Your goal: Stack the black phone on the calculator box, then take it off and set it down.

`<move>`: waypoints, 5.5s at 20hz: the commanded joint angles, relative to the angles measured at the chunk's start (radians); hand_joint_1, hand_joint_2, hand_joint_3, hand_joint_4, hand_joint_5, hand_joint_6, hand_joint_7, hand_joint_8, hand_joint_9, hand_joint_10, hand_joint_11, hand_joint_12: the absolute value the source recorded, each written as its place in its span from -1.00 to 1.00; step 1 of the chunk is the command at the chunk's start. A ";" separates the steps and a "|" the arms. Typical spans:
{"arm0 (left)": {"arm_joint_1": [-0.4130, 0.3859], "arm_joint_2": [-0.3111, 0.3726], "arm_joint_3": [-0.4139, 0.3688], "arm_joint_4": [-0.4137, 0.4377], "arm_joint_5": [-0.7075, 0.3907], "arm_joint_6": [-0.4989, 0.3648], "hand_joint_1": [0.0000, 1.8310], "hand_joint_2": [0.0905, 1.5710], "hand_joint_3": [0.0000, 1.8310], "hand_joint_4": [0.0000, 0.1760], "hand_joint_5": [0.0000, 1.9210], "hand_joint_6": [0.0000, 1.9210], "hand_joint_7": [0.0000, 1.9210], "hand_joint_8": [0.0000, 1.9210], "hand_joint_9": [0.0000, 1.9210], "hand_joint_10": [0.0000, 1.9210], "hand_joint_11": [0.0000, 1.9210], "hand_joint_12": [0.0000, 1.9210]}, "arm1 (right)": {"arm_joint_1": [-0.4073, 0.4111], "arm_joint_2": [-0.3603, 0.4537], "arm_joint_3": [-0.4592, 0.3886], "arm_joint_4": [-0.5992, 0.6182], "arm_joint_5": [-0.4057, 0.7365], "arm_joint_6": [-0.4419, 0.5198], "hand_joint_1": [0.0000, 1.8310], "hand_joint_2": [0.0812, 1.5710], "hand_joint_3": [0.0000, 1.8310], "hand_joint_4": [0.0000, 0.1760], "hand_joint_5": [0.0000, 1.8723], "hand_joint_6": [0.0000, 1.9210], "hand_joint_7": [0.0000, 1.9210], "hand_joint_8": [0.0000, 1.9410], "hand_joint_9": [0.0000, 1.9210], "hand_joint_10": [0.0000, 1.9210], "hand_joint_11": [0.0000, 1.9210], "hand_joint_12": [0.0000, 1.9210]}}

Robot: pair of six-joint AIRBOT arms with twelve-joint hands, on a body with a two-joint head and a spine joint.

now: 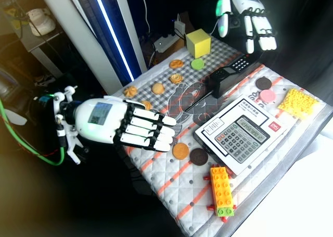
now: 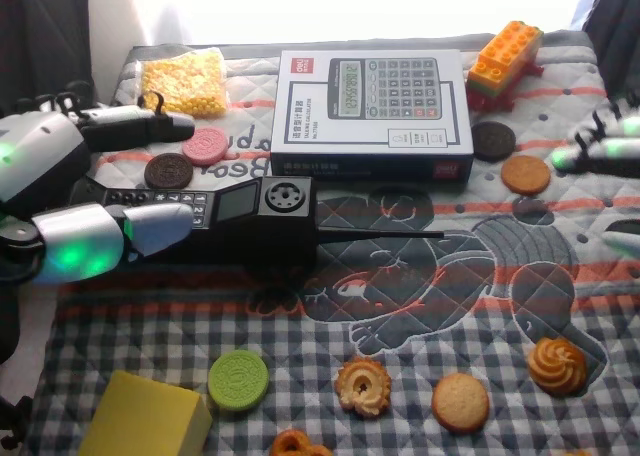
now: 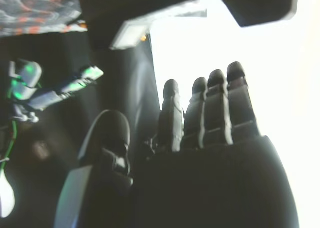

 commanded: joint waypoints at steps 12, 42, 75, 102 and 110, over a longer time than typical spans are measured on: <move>-0.159 -0.091 0.136 0.039 0.205 -0.002 -0.32 0.15 -0.99 0.39 -0.86 -0.98 -0.79 -0.99 -0.73 -0.98 -1.00 -0.26 | 0.007 0.005 0.000 0.017 0.115 -0.002 -0.36 0.74 -1.00 -1.00 -0.34 -1.00 -0.38 -1.00 -0.23 -1.00 -0.53 -0.13; -0.307 -0.099 0.142 0.160 0.160 -0.066 0.38 0.28 -1.00 -1.00 0.19 -0.30 0.23 -0.20 0.16 -0.05 -0.02 0.43 | 0.001 -0.002 -0.001 0.001 0.109 -0.002 -0.27 0.79 -1.00 -1.00 -0.37 -1.00 -0.36 -1.00 -0.11 -0.99 -0.42 0.02; -0.598 -0.639 0.705 0.137 0.634 -0.042 -0.10 0.09 -1.00 -0.37 -0.45 -1.00 -0.42 -0.95 -0.44 -0.68 -0.82 0.09 | 0.019 -0.054 0.036 -0.014 0.101 0.035 -0.27 0.77 -1.00 -1.00 -0.33 -1.00 -0.30 -1.00 -0.10 -0.99 -0.40 -0.05; -0.113 -0.029 0.004 0.119 -0.149 -0.123 -0.18 -0.09 -1.00 0.57 -0.97 -1.00 -1.00 -1.00 -1.00 -1.00 -1.00 -1.00 | 0.178 -0.081 0.074 -0.012 0.316 0.152 -0.31 0.53 -1.00 -0.33 -0.31 -1.00 -0.29 -1.00 -0.25 -0.98 -0.60 0.00; 0.043 -0.009 -0.066 0.026 -0.293 -0.124 -0.17 -0.04 -0.99 0.68 -0.95 -0.99 -1.00 -1.00 -1.00 -1.00 -1.00 -1.00 | 0.384 -0.202 0.184 -0.025 0.104 0.104 -0.22 0.27 -1.00 -0.19 -0.61 -1.00 -0.61 -1.00 -0.56 -1.00 -0.94 0.18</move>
